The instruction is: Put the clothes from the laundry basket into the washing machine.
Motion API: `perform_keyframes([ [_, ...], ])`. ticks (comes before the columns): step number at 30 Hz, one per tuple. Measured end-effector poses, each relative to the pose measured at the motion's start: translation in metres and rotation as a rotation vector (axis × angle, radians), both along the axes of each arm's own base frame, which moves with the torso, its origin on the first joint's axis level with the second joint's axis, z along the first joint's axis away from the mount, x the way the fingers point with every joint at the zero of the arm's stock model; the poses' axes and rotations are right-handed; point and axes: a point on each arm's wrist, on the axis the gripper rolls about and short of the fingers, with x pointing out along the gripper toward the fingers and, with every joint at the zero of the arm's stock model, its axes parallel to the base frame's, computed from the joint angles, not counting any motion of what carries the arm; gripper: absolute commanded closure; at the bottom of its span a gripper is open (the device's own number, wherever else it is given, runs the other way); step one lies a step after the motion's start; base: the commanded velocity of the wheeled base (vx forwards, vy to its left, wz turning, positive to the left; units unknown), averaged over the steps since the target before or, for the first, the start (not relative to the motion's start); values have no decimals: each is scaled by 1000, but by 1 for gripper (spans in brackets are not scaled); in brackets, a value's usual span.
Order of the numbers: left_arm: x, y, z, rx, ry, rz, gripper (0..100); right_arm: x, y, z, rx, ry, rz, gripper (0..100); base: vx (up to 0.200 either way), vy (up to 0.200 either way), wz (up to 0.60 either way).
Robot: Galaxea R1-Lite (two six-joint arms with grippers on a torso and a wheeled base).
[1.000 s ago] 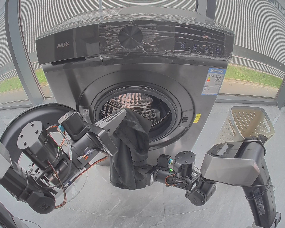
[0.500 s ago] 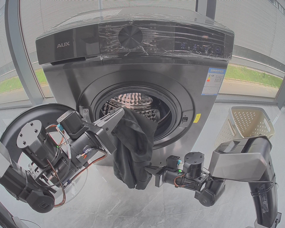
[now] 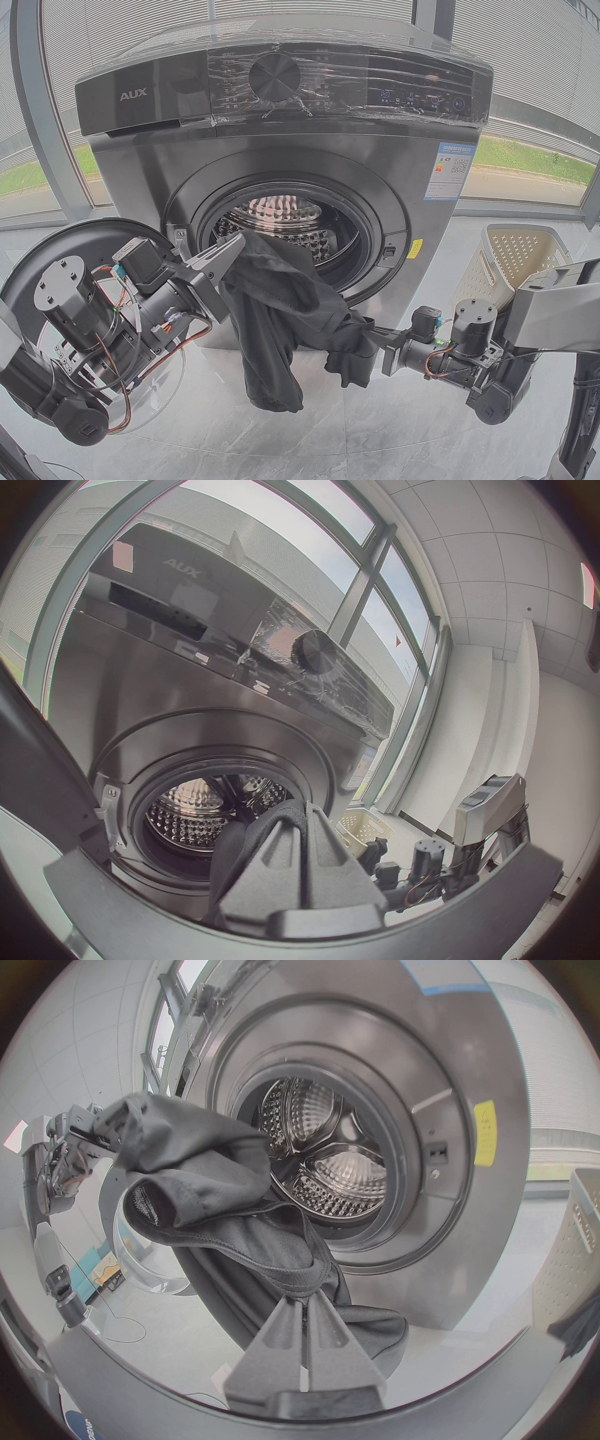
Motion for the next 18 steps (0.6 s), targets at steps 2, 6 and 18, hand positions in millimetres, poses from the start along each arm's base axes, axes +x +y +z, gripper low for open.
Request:
perform_keyframes([
  [2, 0, 3, -3, 5, 11, 7, 100, -4, -6, 7, -4, -17, -7, 100, 0, 0, 0],
  [6, 0, 6, -6, 8, 29, 15, 100, -12, -13, 22, 2, -44, -12, 100, 0, 0, 0],
  [18, -12, 13, -32, 77, 134, -34, 100, -24, -20, 50, 28, -124, -15, 100, 0, 0, 0],
])
